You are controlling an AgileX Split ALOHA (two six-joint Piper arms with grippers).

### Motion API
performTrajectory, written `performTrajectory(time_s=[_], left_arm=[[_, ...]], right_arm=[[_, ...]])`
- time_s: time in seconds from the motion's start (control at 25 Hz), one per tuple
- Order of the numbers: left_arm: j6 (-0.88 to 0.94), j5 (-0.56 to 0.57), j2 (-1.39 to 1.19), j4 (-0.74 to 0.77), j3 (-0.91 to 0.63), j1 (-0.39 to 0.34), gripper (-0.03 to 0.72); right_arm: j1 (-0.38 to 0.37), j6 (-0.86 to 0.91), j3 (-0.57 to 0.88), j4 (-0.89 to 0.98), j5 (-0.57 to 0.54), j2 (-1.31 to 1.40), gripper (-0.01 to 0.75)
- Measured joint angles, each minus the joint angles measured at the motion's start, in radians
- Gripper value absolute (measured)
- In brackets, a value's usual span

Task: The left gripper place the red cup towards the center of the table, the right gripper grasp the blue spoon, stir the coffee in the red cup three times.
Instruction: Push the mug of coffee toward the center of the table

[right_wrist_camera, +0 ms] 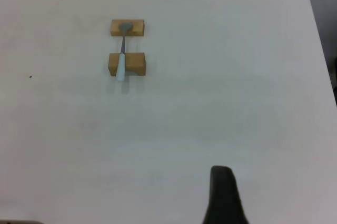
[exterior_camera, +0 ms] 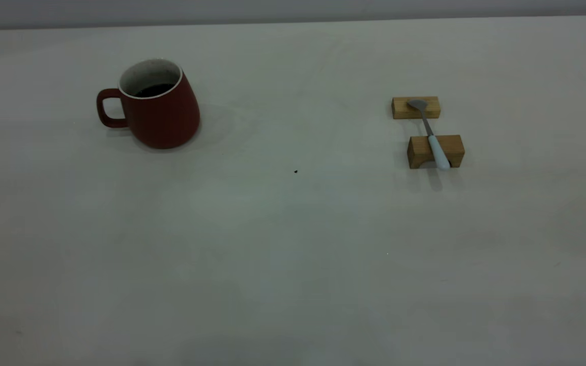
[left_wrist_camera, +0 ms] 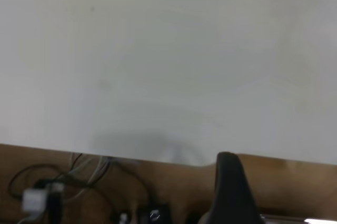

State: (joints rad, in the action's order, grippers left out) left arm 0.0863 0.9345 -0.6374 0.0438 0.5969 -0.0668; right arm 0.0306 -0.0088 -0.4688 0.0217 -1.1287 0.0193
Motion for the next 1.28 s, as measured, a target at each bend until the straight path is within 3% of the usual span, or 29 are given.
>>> performTrajectory(time_s=[0.2, 0.4, 0.68, 0.96, 1.28], left_arm=[[0.0, -0.255, -0.32, 0.063, 0.026, 0.0, 0.551], [-0.073, -0.373, -0.681, 0.131, 0.19, 0.0, 0.551], [-0.379, -0.365, -1.15, 0.077, 0.562, 0.0, 0.551], [-0.916, -0.138, -1.517, -0.14, 0.926, 0.0, 0.551], [-1.32, -0.097, -1.72, -0.223, 1.146, 0.036, 0.551]], right_arm=[[0.0, -0.001, 0.0, 0.0, 0.0, 0.0, 0.58], [0.0, -0.001, 0.0, 0.0, 0.0, 0.0, 0.58], [0.0, 0.0, 0.0, 0.0, 0.0, 0.0, 0.58], [0.0, 0.0, 0.0, 0.0, 0.0, 0.0, 0.58], [0.0, -0.001, 0.0, 0.0, 0.0, 0.0, 0.58]])
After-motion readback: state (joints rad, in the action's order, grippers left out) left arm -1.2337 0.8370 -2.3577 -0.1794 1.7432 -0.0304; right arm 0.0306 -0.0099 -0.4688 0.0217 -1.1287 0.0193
